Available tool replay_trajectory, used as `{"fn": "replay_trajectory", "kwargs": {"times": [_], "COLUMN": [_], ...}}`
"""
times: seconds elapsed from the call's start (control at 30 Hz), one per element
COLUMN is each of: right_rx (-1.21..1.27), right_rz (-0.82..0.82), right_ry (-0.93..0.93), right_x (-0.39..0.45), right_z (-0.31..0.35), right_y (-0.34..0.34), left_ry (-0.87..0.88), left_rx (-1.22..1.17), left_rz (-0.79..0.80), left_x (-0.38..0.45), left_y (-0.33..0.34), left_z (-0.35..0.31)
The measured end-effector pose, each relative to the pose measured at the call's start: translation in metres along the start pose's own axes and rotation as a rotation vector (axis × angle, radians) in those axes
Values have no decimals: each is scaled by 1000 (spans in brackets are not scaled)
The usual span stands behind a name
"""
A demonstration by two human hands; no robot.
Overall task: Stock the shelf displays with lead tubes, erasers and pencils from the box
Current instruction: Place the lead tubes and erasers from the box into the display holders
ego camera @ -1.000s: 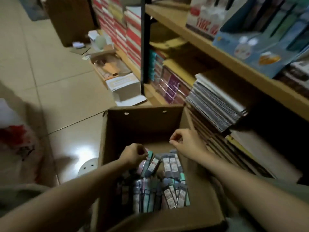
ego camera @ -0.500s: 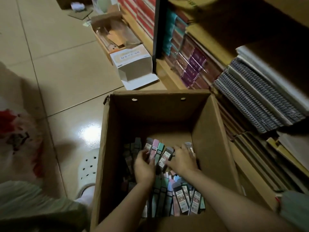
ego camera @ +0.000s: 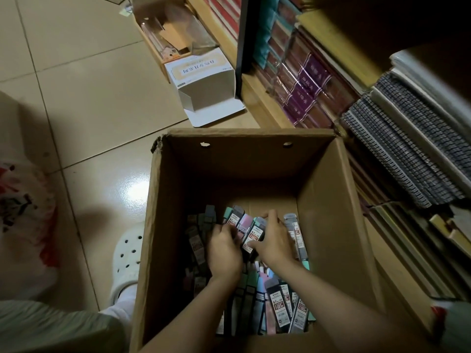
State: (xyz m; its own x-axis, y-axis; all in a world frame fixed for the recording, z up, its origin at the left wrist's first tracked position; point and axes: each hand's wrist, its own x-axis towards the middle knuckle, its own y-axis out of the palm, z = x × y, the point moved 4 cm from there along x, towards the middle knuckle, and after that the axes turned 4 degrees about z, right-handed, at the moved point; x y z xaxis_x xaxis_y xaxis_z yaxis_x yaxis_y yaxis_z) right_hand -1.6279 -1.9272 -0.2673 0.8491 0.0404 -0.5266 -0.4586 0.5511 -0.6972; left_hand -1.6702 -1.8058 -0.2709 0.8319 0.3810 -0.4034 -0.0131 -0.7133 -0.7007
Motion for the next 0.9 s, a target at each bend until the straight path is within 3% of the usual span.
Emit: {"fn": "replay_trajectory", "kwargs": {"times": [0.1,0.2,0.3,0.47,0.67,0.8,0.9], "right_rx": [208,392,563,751,634,470,-66], "right_rz": [-22,-68,-41,151,218,130,-32], "right_ry": [23,47,51,31,-6,-52,-41], "right_x": [-5,-6,-6,-9,-6,0,2], "right_z": [-7,-15,-19,-4,10,12,5], "right_y": [-7,-22,-36,-39,-34,-31,-31], "left_ry": [-8,-16,-27,-225,-199,-232,-321], "left_rx": [91,5,-251,-951,-1039,-1003,-912], "left_rz": [5,-28,5,244,479,359,221], "left_x": [-3,-8,-9,-19,-21,-15,-5], "left_y": [2,-1,-5,-9,-8,-7,-6], "left_z": [-2,-3,-1,-10,-10,-2,15]}}
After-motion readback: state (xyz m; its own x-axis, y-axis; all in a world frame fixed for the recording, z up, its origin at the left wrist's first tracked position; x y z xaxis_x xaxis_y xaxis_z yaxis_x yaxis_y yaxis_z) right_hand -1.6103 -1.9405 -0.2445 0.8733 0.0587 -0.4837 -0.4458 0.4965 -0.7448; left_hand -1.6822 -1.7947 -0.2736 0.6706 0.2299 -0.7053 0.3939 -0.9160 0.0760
